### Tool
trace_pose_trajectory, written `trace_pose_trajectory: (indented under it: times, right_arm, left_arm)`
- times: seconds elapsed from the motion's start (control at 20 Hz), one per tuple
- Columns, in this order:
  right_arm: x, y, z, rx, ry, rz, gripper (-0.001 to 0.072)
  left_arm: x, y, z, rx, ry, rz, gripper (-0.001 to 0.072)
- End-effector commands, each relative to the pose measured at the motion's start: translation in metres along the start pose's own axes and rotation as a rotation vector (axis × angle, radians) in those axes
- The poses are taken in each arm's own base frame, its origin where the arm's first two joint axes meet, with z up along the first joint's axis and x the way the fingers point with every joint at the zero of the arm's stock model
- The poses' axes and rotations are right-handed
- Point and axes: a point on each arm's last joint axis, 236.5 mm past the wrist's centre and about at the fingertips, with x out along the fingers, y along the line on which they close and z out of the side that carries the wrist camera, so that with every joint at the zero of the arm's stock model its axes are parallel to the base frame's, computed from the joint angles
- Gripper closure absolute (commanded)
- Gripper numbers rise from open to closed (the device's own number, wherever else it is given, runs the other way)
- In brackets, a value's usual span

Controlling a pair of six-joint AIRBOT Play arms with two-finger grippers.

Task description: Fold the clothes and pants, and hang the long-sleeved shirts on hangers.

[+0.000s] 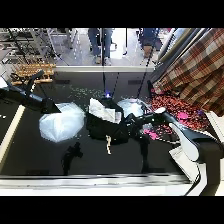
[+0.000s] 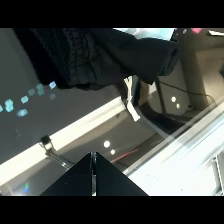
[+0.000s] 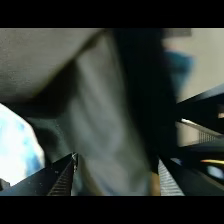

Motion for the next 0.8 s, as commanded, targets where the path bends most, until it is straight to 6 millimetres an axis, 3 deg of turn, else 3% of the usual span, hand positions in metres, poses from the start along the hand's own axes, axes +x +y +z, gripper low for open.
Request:
trace_pose_trajectory:
  times: [0.0, 0.1, 0.15, 0.2, 0.3, 0.35, 0.45, 0.55, 0.65, 0.75]
  right_arm:
    - [0.035, 0.015, -0.013, -0.020, 0.096, 0.032, 0.0151]
    - [0.059, 0.040, -0.022, -0.023, 0.154, 0.105, 0.0152]
    - [0.067, 0.052, -0.019, -0.034, 0.149, 0.129, 0.0226]
    - [0.072, 0.063, -0.012, -0.043, 0.125, 0.137, 0.0380]
    - [0.067, 0.085, 0.001, -0.082, 0.090, 0.150, 0.0619]
    - [0.058, 0.096, 0.004, -0.089, 0.086, 0.144, 0.0667]
    - [0.033, 0.111, 0.007, -0.144, 0.074, 0.074, 0.0687]
    - [-0.010, 0.132, 0.016, -0.210, -0.001, 0.012, 0.0690]
    - [-0.067, 0.156, 0.033, -0.199, -0.114, 0.032, 0.0692]
    - [-0.133, 0.165, 0.051, -0.162, -0.243, 0.045, 0.0692]
  left_arm:
    - [0.000, 0.000, 0.000, 0.000, 0.002, 0.000, 0.0696]
    - [0.000, -0.001, -0.004, 0.000, 0.016, -0.005, 0.0696]
    - [0.000, -0.002, -0.007, 0.000, 0.031, -0.010, 0.0696]
    - [0.000, -0.004, -0.012, 0.000, 0.049, -0.017, 0.0696]
    - [0.000, -0.005, -0.016, 0.005, 0.066, -0.023, 0.0696]
    - [0.000, -0.005, -0.015, 0.009, 0.065, -0.023, 0.0696]
    - [-0.001, -0.005, -0.015, 0.010, 0.065, -0.023, 0.0696]
    - [-0.001, -0.006, -0.017, 0.010, 0.073, -0.026, 0.0696]
    - [-0.002, -0.008, -0.024, 0.010, 0.101, -0.036, 0.0696]
    - [-0.003, -0.011, -0.031, 0.011, 0.128, -0.046, 0.0696]
